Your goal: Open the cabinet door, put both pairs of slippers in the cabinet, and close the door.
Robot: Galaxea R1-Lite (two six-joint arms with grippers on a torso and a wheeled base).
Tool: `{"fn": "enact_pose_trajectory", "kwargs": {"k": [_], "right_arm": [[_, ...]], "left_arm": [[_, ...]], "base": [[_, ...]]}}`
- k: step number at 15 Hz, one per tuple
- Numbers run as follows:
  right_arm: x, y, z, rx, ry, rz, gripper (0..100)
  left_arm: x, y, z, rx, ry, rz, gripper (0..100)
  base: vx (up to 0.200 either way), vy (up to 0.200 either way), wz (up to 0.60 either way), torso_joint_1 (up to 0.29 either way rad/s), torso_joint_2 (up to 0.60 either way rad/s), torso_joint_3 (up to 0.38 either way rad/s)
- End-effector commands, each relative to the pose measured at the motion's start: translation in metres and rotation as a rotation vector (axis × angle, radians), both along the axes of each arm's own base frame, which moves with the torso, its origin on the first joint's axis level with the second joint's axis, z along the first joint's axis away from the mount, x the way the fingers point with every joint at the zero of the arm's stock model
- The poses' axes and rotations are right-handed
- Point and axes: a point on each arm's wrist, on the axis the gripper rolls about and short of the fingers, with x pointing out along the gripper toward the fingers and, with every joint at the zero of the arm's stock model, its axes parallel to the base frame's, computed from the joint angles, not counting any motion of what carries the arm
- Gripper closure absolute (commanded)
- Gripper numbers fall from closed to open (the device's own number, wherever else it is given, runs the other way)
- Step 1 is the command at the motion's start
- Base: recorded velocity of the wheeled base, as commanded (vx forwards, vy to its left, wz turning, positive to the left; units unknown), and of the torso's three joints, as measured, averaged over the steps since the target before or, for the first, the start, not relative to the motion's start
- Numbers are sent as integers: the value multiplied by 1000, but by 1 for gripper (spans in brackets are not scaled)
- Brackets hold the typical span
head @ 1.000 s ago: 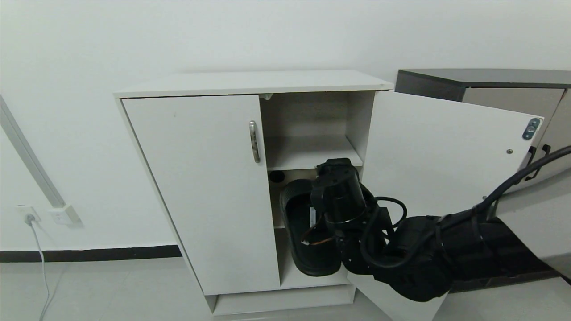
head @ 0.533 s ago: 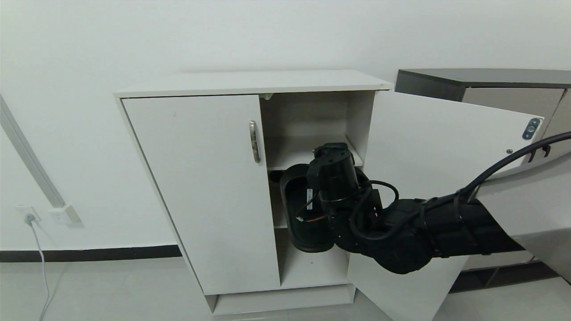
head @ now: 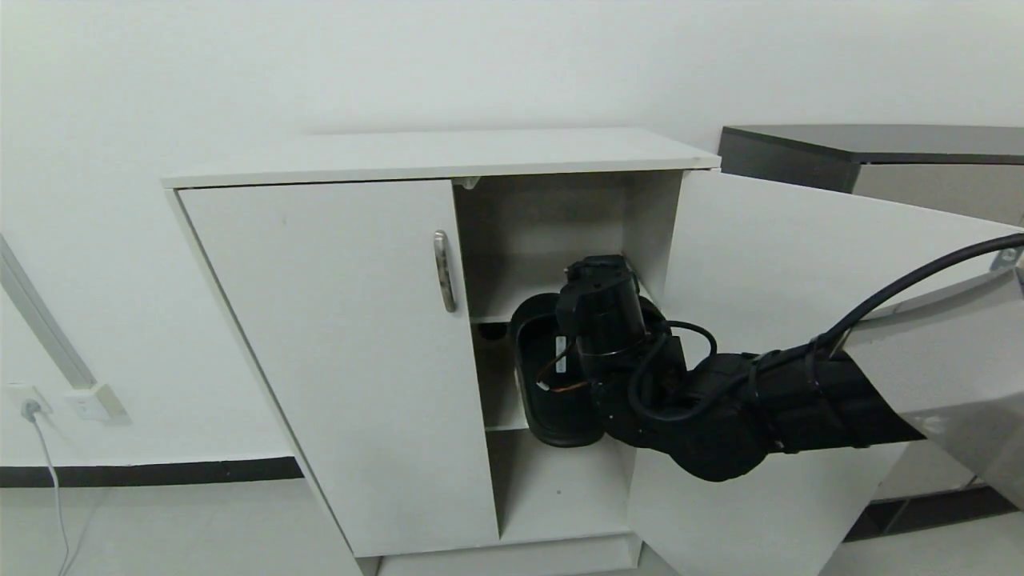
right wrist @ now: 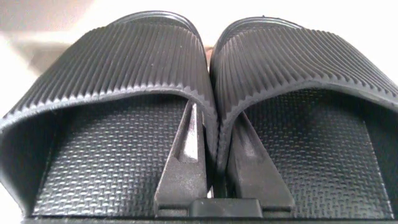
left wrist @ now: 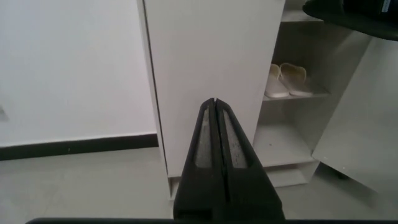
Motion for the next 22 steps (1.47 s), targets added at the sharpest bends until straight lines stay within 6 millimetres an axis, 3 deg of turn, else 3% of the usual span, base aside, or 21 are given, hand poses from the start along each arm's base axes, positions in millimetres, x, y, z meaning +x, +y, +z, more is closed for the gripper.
{"fn": "enact_pose_trajectory", "kwargs": {"k": [1, 7, 12, 14, 22], "right_arm": [[-1, 1, 1, -3, -3, 5, 100], [0, 2, -2, -16, 2, 7, 100], [3, 4, -5, -36, 1, 16, 100], [24, 2, -1, -36, -15, 17, 100], [56, 6, 7, -50, 32, 30, 100]], "left_arm": [[0, 0, 0, -1, -1, 0, 100], [0, 0, 0, -1, 1, 0, 100], [0, 0, 0, -2, -1, 2, 100], [0, 0, 0, -2, -1, 2, 100], [0, 0, 0, -2, 1, 5, 100]], "base": [[200, 0, 0, 7, 7, 2], [200, 0, 0, 3, 3, 1], [0, 0, 0, 0, 0, 0], [0, 0, 0, 0, 0, 0], [0, 0, 0, 0, 0, 0]]}}
